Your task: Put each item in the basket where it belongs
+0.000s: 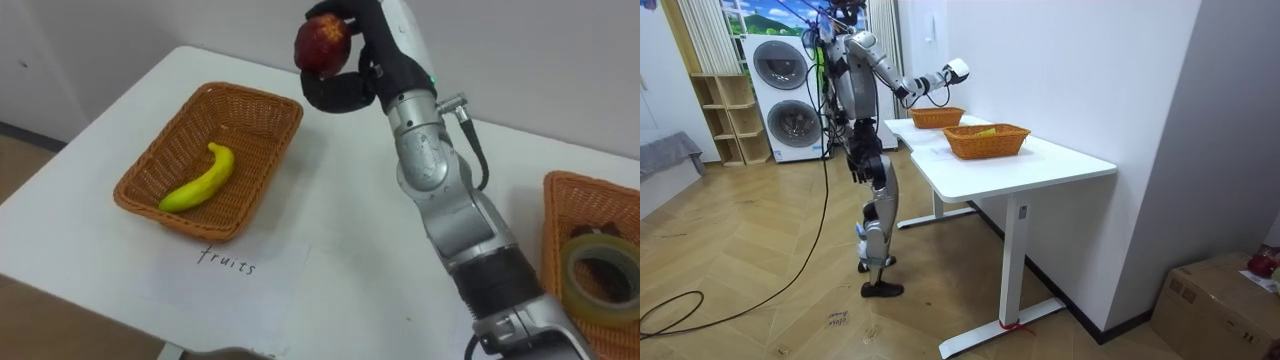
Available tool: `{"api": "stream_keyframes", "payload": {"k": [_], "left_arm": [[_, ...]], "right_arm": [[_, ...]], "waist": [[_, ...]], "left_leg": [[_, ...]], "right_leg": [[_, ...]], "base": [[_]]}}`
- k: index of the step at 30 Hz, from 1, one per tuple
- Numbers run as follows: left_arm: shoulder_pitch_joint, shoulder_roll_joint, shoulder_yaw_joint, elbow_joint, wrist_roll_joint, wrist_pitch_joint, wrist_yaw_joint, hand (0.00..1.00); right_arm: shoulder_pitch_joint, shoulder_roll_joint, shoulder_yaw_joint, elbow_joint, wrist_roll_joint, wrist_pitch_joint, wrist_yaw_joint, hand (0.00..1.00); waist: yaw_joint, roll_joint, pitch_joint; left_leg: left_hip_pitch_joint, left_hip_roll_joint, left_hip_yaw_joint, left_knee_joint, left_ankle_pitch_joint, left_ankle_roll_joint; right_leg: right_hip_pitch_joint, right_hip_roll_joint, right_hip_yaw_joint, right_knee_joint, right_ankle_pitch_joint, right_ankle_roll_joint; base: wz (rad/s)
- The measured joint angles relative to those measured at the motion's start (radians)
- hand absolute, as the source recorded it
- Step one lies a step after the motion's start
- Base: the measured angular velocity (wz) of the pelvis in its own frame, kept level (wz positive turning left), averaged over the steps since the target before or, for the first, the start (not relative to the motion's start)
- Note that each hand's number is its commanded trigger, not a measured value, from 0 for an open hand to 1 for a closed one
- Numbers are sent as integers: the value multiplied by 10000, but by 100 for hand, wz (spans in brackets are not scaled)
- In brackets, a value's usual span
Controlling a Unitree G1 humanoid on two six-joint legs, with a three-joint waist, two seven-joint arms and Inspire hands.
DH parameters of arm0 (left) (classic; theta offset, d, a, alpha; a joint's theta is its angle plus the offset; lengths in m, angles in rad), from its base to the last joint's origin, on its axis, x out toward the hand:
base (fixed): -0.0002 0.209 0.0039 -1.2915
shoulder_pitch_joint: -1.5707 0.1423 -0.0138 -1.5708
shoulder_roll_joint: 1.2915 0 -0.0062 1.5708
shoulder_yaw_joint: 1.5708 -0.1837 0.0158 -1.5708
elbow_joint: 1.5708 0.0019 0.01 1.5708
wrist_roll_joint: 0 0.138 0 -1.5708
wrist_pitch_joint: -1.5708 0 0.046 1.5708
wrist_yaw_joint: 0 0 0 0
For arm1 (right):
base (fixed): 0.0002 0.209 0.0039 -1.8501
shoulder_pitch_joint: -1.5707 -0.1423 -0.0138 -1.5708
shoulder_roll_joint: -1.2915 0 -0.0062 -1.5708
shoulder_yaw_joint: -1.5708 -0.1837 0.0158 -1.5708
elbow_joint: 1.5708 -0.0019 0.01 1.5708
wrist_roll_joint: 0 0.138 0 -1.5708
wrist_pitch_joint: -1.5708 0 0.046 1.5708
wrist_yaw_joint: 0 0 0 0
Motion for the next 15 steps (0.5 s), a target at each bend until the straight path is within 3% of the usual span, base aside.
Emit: {"api": "stream_keyframes", "payload": {"k": [8,15], "left_arm": [[-42,5,19,-7,99,134,7,0],[-94,8,127,21,99,203,9,0]], "right_arm": [[0,81,366,-234,-336,399,-2,100],[0,487,835,-234,-595,544,38,100]], "waist": [[346,-243,42],[735,-228,68]], "left_leg": [[-70,-14,-202,-25,7,12],[-96,-34,-403,-46,6,14]], "right_leg": [[-24,-15,-199,-11,-17,28],[-12,-76,-432,-11,-45,73]], "base": [[8],[10]]}}
